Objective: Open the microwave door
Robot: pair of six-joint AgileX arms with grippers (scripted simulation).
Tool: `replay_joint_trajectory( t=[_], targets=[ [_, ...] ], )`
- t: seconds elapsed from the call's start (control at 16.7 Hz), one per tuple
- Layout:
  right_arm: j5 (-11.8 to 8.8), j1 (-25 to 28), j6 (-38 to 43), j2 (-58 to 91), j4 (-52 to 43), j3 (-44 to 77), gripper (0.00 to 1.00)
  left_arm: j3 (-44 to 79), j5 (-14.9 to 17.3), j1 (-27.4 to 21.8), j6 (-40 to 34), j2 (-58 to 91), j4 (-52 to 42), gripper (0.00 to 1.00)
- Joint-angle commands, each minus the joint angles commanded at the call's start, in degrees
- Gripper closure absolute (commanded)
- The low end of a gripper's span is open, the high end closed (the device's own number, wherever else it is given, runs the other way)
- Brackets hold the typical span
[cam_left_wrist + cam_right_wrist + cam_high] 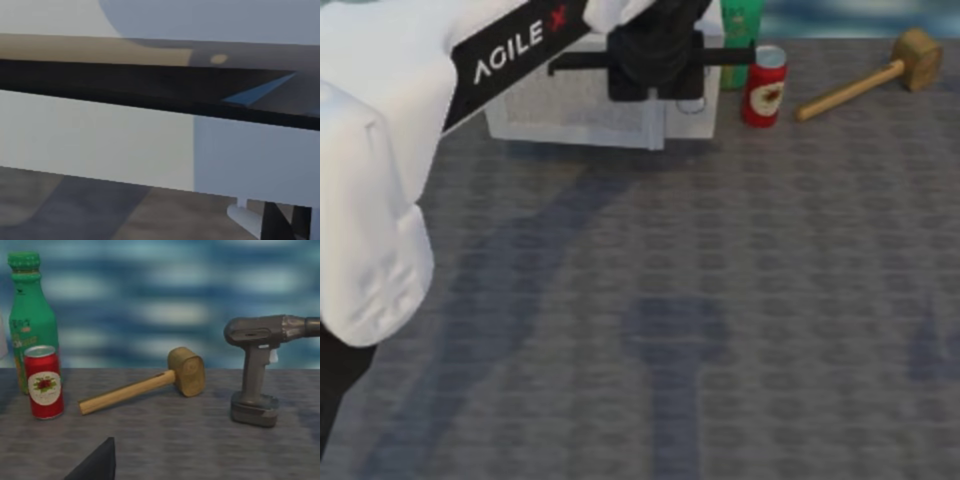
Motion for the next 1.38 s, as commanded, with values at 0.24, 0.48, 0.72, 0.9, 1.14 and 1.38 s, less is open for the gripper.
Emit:
replay_joint_trajectory(
  t=[0.24,0.48,0.72,0.9,1.14,1.38],
  targets=[
    [0.0,0.0,0.0,0.0,0.0,0.0,0.00,-2.2,0.5,-0.3,1.0,-1.0,1.3,1.00],
    [0.0,0.0,0.0,0.0,0.0,0.0,0.00,-8.8,1.7,0.1,4.1,-5.0,4.6,1.00],
    [0.0,0.0,0.0,0.0,0.0,0.0,0.00,-11.0,2.3,0.3,5.1,-6.5,6.0,1.00],
    [0.0,0.0,0.0,0.0,0.0,0.0,0.00,-11.0,2.3,0.3,5.1,-6.5,6.0,1.00],
    [0.0,0.0,0.0,0.0,0.0,0.0,0.00,-11.0,2.3,0.3,5.1,-6.5,6.0,1.00],
    [0.0,0.0,0.0,0.0,0.0,0.0,0.00,-11.0,2.3,0.3,5.1,-6.5,6.0,1.00]
  ],
)
